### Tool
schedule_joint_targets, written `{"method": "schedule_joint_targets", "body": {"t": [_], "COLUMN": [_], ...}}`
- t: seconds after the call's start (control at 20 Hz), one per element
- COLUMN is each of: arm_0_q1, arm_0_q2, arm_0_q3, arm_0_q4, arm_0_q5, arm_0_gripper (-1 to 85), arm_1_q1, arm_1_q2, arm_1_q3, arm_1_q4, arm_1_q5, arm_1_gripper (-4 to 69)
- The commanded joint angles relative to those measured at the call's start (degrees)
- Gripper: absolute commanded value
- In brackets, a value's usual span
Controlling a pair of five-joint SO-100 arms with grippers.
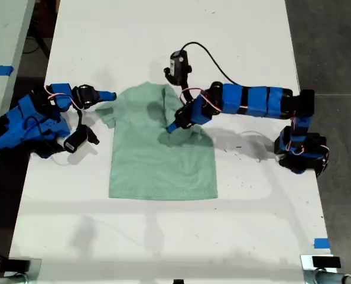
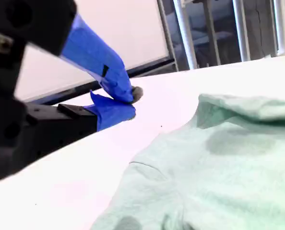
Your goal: Fold t shirt
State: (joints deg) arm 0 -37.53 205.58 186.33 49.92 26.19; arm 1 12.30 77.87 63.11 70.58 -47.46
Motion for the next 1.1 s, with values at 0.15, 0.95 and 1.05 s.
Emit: {"method": "schedule_joint_targets", "body": {"t": [0.15, 0.95, 1.05], "arm_0_q1": [0.9, 1.1, 2.4], "arm_0_q2": [0.5, 0.5, 0.5], "arm_0_q3": [2.2, 2.3, 2.3], "arm_0_q4": [-0.4, 0.1, 0.4], "arm_0_q5": [-0.1, -2.4, -3.9], "arm_0_gripper": [-0.3, -0.3, -0.3], "arm_1_q1": [6.1, -12.3, -13.2], "arm_1_q2": [5.6, 120.5, 123.0], "arm_1_q3": [-4.7, 89.4, 97.6], "arm_1_q4": [8.7, 11.4, 16.0], "arm_1_q5": [0.2, 31.6, 35.1], "arm_1_gripper": [26.2, 1.8, 1.4]}}
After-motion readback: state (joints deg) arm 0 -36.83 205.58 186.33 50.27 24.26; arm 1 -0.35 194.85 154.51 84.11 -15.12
